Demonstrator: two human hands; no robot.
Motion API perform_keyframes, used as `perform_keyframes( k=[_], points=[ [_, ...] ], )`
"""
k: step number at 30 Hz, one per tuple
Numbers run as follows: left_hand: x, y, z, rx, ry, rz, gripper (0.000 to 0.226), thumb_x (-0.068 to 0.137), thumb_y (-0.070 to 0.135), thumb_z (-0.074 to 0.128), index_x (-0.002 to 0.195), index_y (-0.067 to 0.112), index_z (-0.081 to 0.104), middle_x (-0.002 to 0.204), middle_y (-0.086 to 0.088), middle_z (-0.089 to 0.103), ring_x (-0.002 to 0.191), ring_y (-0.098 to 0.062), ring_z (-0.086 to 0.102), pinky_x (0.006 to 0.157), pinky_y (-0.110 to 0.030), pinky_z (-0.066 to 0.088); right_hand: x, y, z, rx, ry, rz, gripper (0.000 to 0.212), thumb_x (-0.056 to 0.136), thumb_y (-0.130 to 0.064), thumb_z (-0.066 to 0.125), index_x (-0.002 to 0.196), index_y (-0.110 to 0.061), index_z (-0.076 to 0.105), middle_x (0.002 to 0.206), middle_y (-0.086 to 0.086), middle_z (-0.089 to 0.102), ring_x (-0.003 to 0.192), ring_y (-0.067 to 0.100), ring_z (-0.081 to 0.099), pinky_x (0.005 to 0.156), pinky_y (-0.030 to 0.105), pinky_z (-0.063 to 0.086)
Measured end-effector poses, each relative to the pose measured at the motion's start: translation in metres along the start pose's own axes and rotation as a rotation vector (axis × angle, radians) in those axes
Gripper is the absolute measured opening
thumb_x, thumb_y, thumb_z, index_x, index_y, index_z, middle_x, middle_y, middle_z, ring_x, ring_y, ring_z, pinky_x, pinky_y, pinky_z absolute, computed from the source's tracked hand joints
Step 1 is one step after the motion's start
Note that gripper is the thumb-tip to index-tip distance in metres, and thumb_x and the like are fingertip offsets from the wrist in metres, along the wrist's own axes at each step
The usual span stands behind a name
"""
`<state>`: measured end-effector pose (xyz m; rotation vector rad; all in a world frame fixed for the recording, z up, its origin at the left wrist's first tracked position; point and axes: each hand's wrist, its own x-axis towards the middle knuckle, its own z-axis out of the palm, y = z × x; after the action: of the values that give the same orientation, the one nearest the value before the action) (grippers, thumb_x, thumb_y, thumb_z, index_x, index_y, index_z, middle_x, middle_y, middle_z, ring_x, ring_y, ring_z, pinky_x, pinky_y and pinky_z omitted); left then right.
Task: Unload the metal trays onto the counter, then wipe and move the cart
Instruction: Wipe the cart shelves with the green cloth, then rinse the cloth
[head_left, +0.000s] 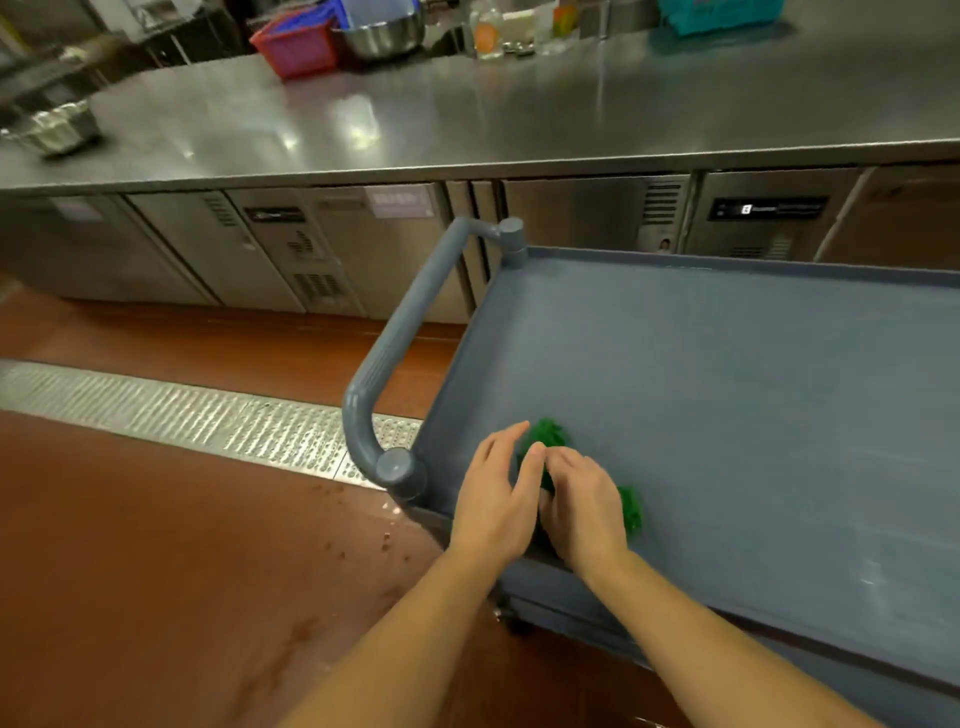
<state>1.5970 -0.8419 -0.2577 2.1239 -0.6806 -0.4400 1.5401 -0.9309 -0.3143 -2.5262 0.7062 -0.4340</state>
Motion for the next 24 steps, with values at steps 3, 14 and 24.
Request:
perform_keyframes(
  k=[3, 14, 24],
  points=[
    [-0.004, -0.019, -0.031, -0.035, 0.055, -0.014, 0.039, 0.099, 0.039, 0.044, 0.137, 0.031, 0.047, 0.130, 0.022, 0.044, 0.117, 0.011, 0.038, 0.100, -0.013, 0.028, 0.005, -0.050, 0.026, -0.117, -0.118, -0.186, 0.032, 0.079, -0.016, 0.062, 0.111, -0.011, 0.064, 0.101, 0.005, 0.067, 0.090, 0.024, 0.066, 0.076, 0.035, 0.054],
    [0.016, 0.007, 0.013, -0.034, -0.059, 0.073, 0.042, 0.099, 0.040, 0.041, 0.139, 0.028, 0.045, 0.142, 0.012, 0.044, 0.126, 0.004, 0.036, 0.099, -0.013, 0.023, -0.020, 0.014, -0.027, 0.065, -0.196, -0.076, 0.039, 0.085, -0.011, 0.054, 0.121, -0.025, 0.062, 0.117, -0.004, 0.065, 0.101, 0.023, 0.058, 0.086, 0.035, 0.048],
    [-0.003, 0.124, 0.180, -0.042, -0.478, 0.328, 0.043, 0.099, 0.044, 0.039, 0.140, 0.030, 0.043, 0.144, 0.013, 0.040, 0.130, 0.002, 0.034, 0.100, -0.014, 0.023, -0.115, 0.202, -0.153, -0.036, 0.182, 0.365, 0.049, 0.066, 0.009, 0.076, 0.112, -0.007, 0.070, 0.113, 0.008, 0.069, 0.099, 0.031, 0.066, 0.092, 0.032, 0.045]
  ],
)
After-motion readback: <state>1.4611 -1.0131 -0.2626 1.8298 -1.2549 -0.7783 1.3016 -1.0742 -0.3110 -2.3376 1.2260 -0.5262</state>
